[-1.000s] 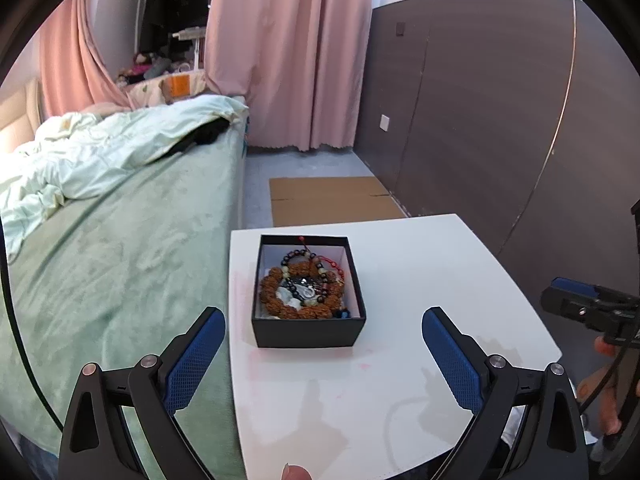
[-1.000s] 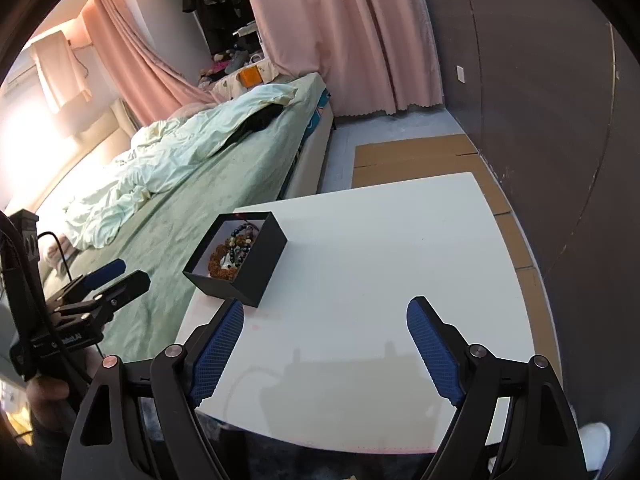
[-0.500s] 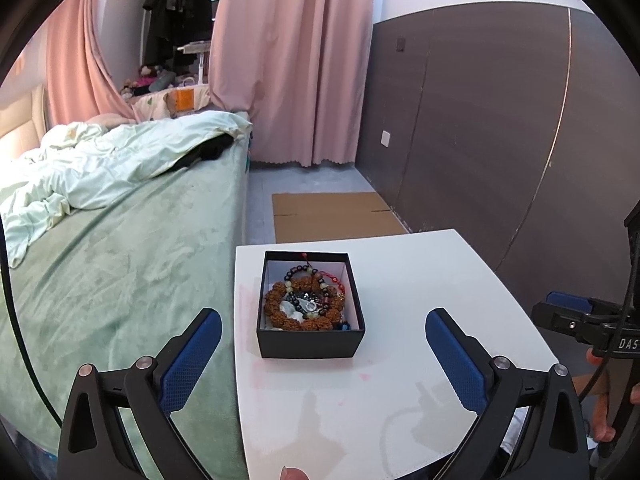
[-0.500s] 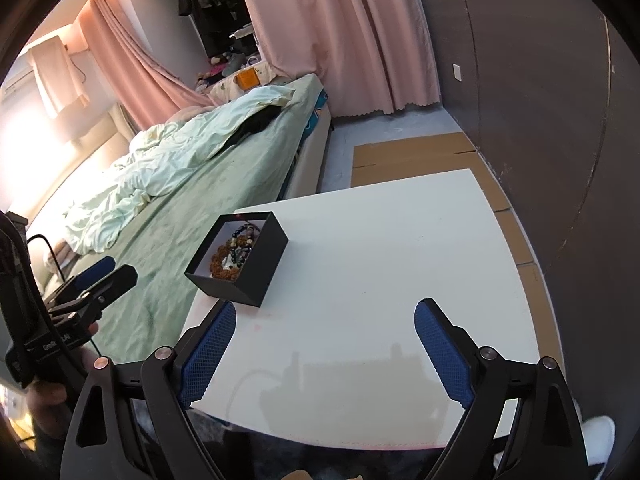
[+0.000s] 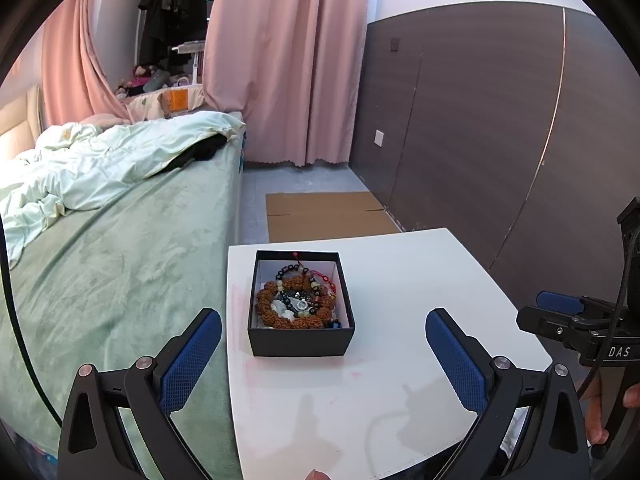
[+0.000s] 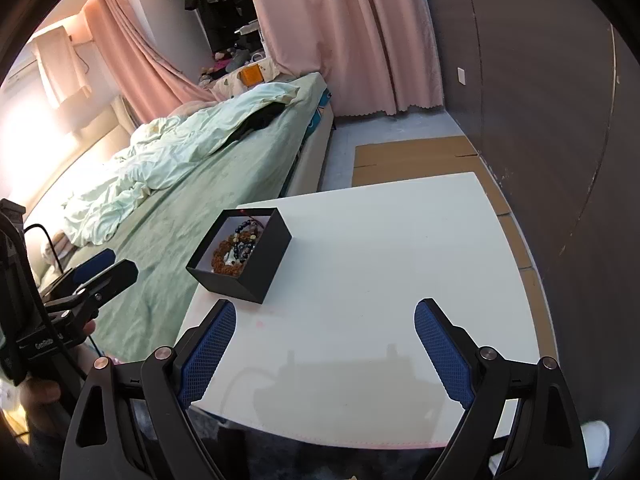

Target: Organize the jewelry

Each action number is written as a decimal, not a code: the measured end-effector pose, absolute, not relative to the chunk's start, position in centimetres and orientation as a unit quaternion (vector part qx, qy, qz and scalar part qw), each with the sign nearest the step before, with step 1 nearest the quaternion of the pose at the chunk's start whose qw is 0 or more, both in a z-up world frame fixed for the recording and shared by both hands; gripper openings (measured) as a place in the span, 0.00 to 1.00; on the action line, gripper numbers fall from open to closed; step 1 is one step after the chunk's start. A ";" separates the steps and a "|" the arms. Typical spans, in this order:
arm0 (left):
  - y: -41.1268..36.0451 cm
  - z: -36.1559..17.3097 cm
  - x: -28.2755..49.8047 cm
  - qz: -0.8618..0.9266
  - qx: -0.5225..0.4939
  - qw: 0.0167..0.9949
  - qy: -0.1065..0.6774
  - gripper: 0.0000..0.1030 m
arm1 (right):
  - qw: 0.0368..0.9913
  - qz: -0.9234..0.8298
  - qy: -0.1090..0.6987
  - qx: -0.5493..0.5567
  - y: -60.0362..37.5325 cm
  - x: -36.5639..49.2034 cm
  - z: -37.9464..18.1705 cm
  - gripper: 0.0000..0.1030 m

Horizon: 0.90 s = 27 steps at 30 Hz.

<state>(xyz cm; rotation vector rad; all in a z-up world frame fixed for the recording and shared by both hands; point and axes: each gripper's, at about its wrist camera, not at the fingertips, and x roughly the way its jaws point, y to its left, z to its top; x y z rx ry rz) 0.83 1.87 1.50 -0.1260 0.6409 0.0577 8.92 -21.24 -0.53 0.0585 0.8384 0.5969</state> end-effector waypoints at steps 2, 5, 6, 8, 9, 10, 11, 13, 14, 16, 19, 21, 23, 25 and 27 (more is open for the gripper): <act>1.8 1.5 0.8 0.027 -0.061 0.947 0.314 0.99 | 0.870 0.286 0.400 0.028 -21.2 8.9 -0.5 0.89; 1.7 1.6 0.8 0.025 -0.061 0.948 0.313 0.99 | 0.871 0.285 0.400 0.027 -21.2 8.9 -0.5 0.89; 1.7 1.6 0.8 0.025 -0.060 0.948 0.313 0.99 | 0.870 0.286 0.400 0.028 -21.2 8.9 -0.5 0.89; 1.6 1.5 0.8 0.026 -0.059 0.947 0.314 0.99 | 0.870 0.285 0.401 0.028 -21.2 8.9 -0.5 0.89; 1.6 1.5 0.8 0.026 -0.059 0.947 0.314 0.99 | 0.870 0.284 0.402 0.027 -21.2 8.9 -0.5 0.89; 1.6 1.5 0.8 0.025 -0.059 0.947 0.314 0.99 | 0.870 0.284 0.403 0.027 -21.2 9.0 -0.6 0.89; 1.6 1.5 0.8 0.025 -0.059 0.947 0.314 0.99 | 0.870 0.283 0.404 0.027 -21.1 9.0 -0.6 0.89; 1.5 1.6 0.7 0.022 -0.059 0.948 0.313 0.99 | 0.870 0.281 0.404 0.027 -21.1 9.1 -0.6 0.89; 1.5 1.6 0.7 0.023 -0.058 0.948 0.313 0.99 | 0.870 0.279 0.406 0.024 -21.1 9.1 -0.6 0.89; 1.5 1.6 0.6 0.024 -0.057 0.948 0.312 0.99 | 0.870 0.276 0.408 0.019 -21.1 9.2 -0.7 0.89; 1.4 1.6 0.7 0.024 -0.056 0.948 0.313 0.99 | 0.870 0.277 0.408 0.020 -21.2 9.3 -0.8 0.89; 1.4 1.6 0.7 0.024 -0.056 0.948 0.312 0.99 | 0.870 0.277 0.408 0.021 -21.3 9.3 -0.8 0.89; 1.4 1.6 0.8 0.024 -0.056 0.948 0.312 0.99 | 0.870 0.277 0.407 0.020 -21.3 9.3 -0.8 0.89; 1.4 1.5 0.8 0.025 -0.056 0.948 0.313 0.99 | 0.872 0.275 0.405 0.018 -21.4 9.3 -0.7 0.89; 1.3 1.6 0.8 0.024 -0.056 0.948 0.313 0.99 | 0.875 0.271 0.402 0.014 -21.4 9.2 -0.6 0.89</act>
